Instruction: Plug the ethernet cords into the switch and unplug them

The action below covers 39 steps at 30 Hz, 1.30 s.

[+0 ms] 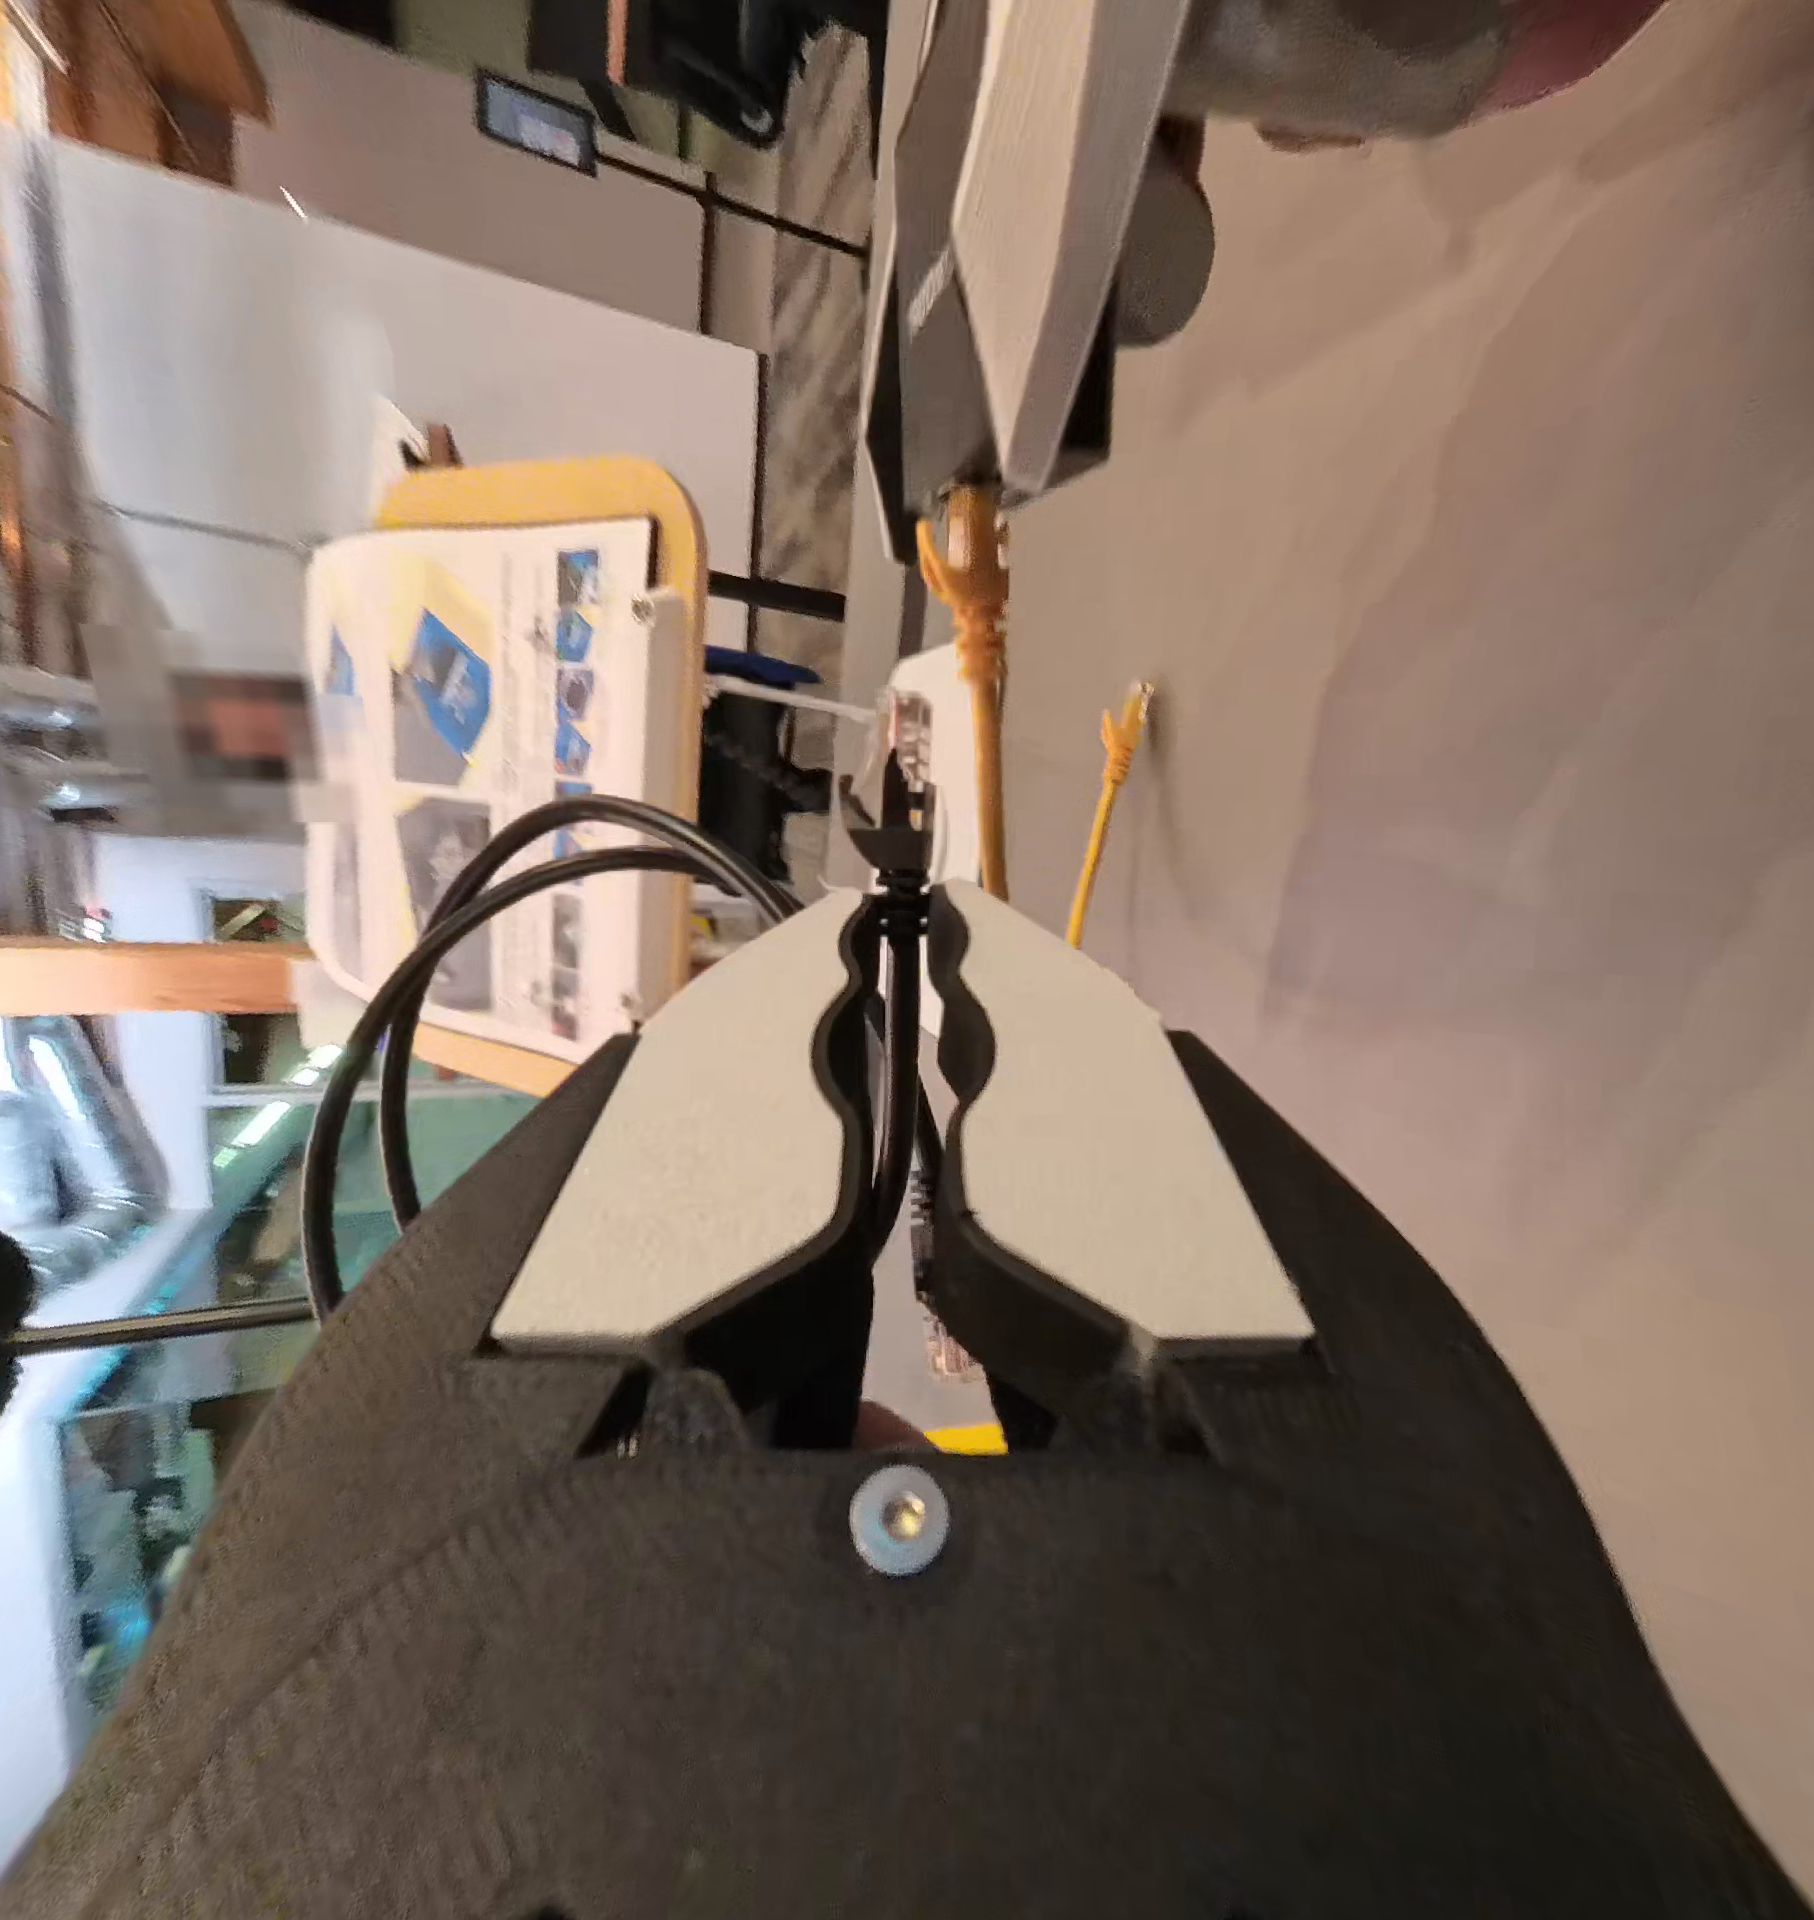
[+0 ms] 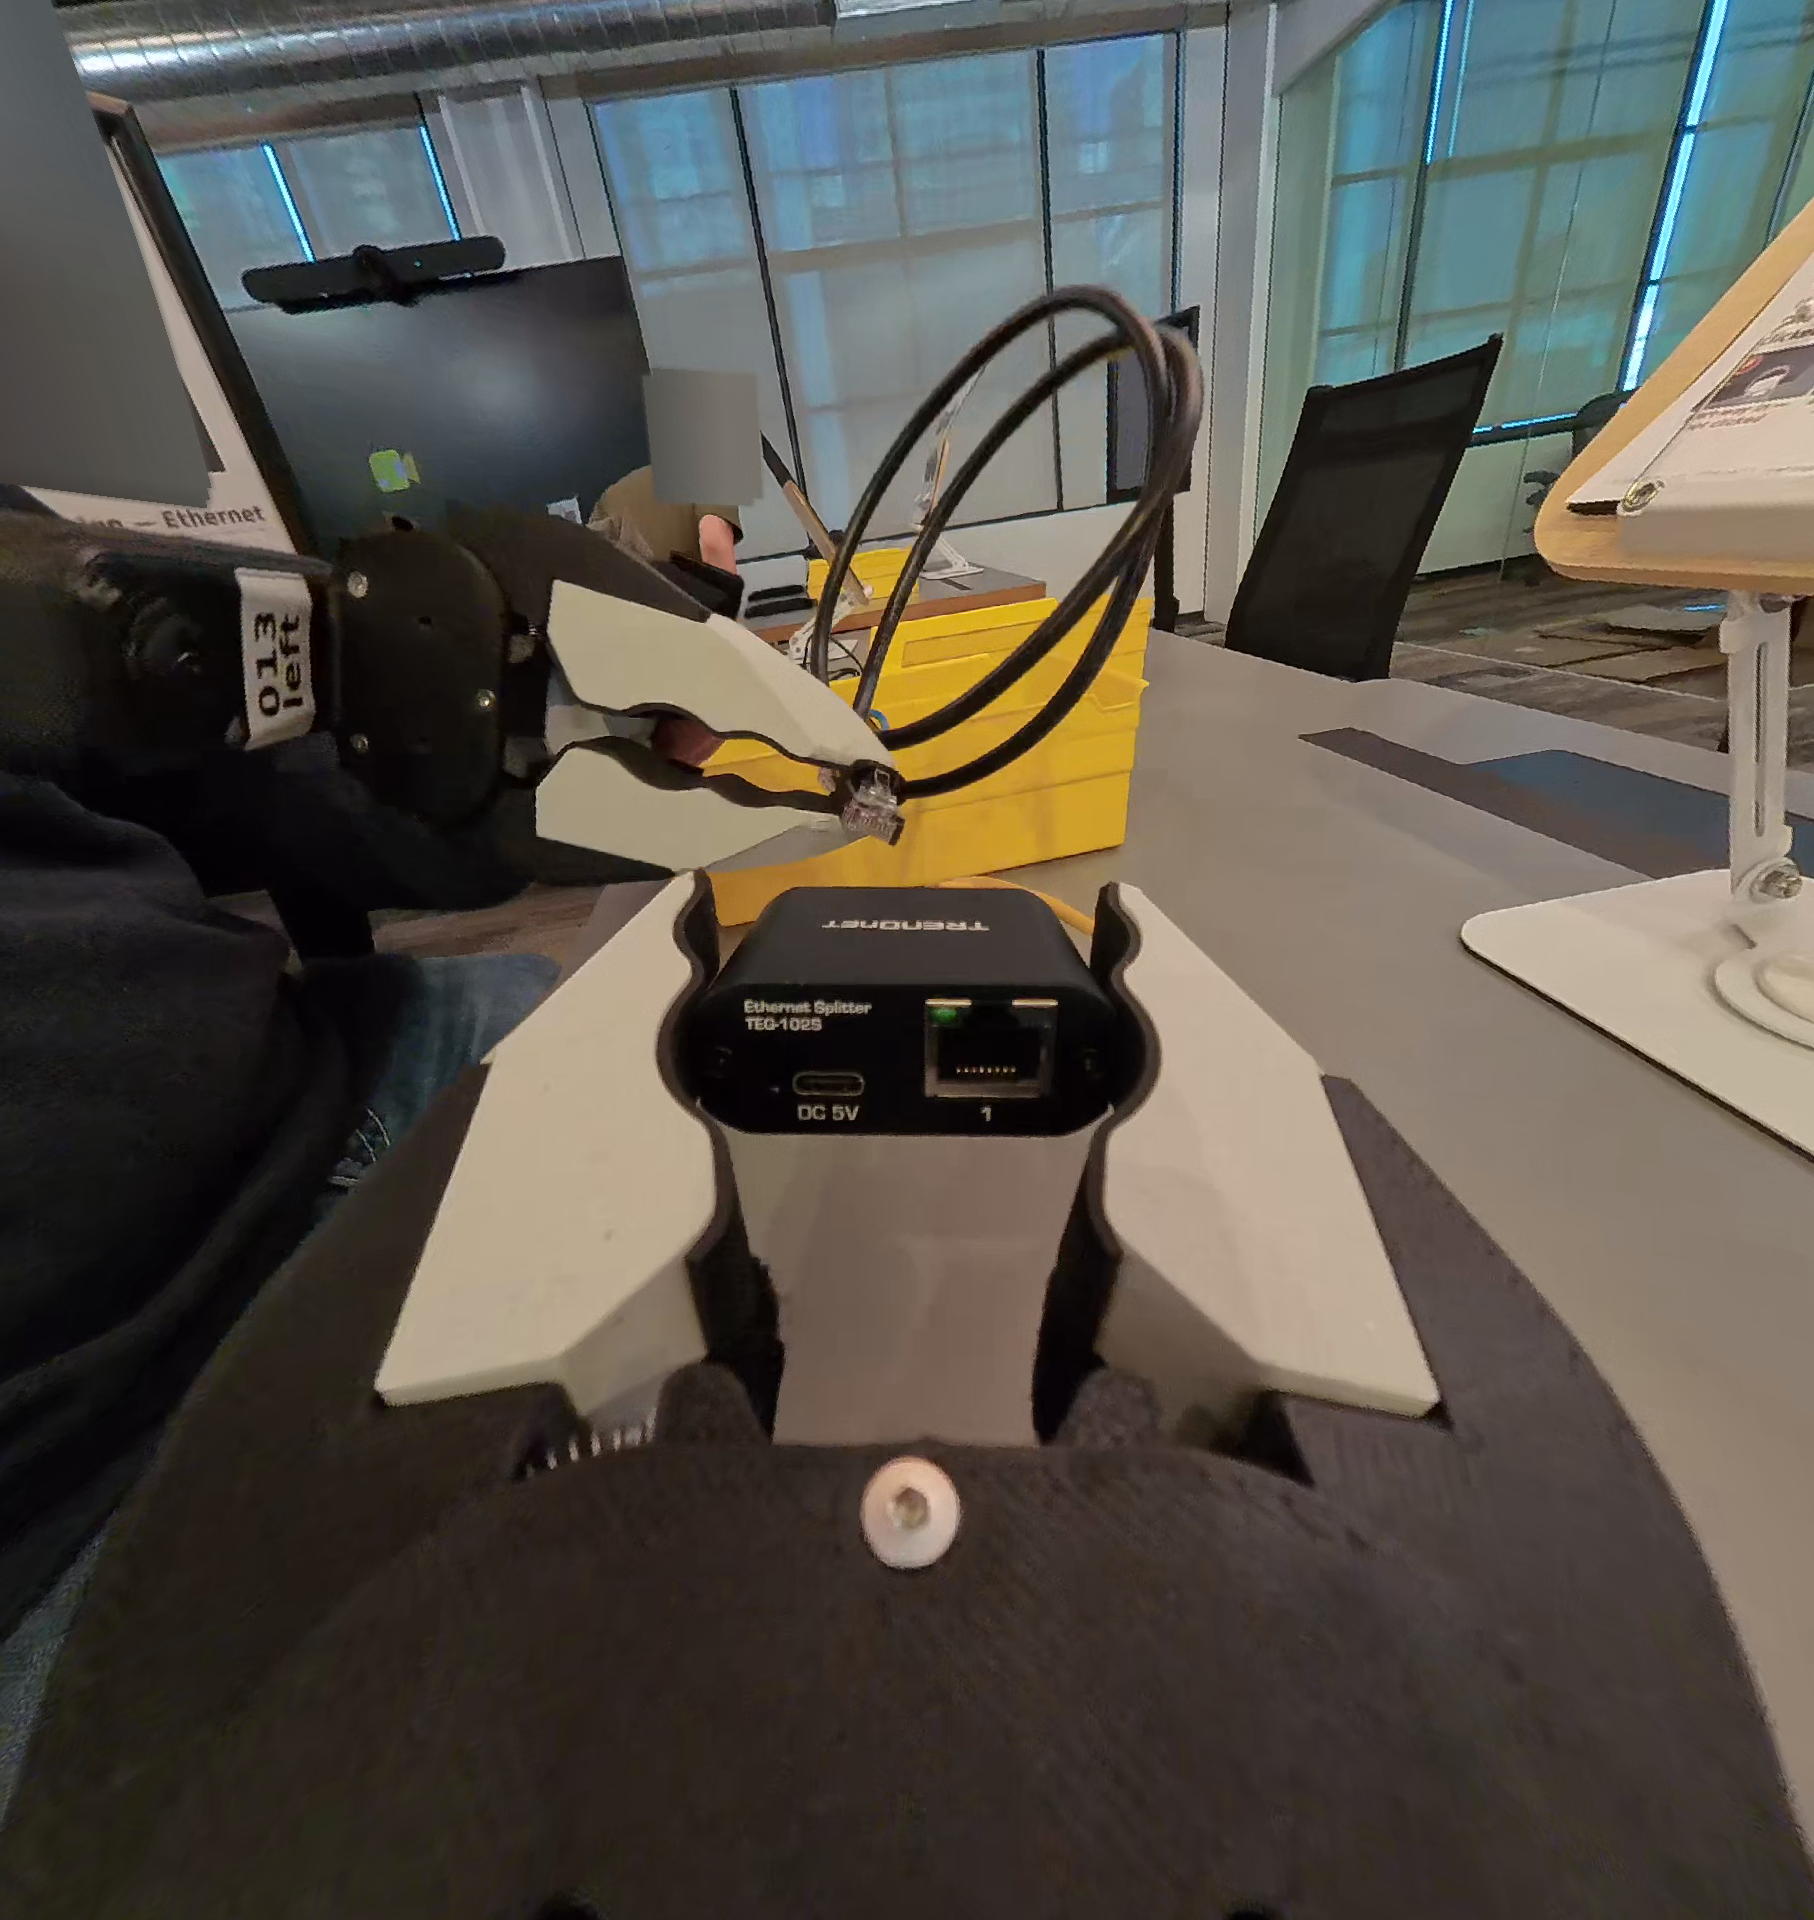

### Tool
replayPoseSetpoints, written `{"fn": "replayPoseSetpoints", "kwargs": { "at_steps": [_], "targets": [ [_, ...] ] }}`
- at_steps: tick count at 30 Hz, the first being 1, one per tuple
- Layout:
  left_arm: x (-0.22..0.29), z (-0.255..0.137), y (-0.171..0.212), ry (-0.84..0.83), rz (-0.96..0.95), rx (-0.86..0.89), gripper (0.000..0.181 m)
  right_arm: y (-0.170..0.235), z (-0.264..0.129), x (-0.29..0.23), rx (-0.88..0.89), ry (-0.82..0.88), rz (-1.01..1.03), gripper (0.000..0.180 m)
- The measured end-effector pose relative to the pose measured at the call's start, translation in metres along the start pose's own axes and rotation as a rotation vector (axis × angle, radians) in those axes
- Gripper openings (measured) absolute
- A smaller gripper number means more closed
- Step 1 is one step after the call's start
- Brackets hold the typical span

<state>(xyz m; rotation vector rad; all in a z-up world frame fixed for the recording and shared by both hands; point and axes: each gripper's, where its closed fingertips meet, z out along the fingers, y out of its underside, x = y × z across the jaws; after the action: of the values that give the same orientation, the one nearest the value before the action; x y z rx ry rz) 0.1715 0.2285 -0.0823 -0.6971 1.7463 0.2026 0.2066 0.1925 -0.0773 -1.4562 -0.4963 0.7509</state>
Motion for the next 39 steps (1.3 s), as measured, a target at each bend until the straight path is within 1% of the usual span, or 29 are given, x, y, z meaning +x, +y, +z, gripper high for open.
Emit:
{"fn": "replayPoseSetpoints", "kwargs": {
  "at_steps": [4, 9, 15, 21, 28, 39],
  "targets": [
    [-0.001, 0.004, -0.016, -0.024, 0.059, 0.044, 0.008, -0.005, -0.002, 0.001, 0.039, -0.013, 0.031, 0.072],
    [0.002, 0.008, -0.026, -0.033, 0.093, 0.07, 0.008, -0.013, -0.004, 0.0, 0.091, -0.035, 0.063, 0.072],
    [0.0, 0.01, -0.036, -0.066, 0.102, 0.099, 0.008, -0.016, -0.003, -0.001, 0.124, -0.058, 0.095, 0.072],
    [-0.006, 0.008, -0.045, -0.094, 0.085, 0.137, 0.008, -0.026, -0.01, -0.001, 0.193, -0.08, 0.131, 0.071],
    [-0.005, 0.009, -0.049, -0.098, 0.094, 0.14, 0.008, -0.032, -0.014, -0.002, 0.234, -0.097, 0.15, 0.072],
    [-0.007, 0.009, -0.047, -0.104, 0.079, 0.142, 0.008, -0.03, -0.012, -0.002, 0.223, -0.1, 0.154, 0.072]
  ]
}}
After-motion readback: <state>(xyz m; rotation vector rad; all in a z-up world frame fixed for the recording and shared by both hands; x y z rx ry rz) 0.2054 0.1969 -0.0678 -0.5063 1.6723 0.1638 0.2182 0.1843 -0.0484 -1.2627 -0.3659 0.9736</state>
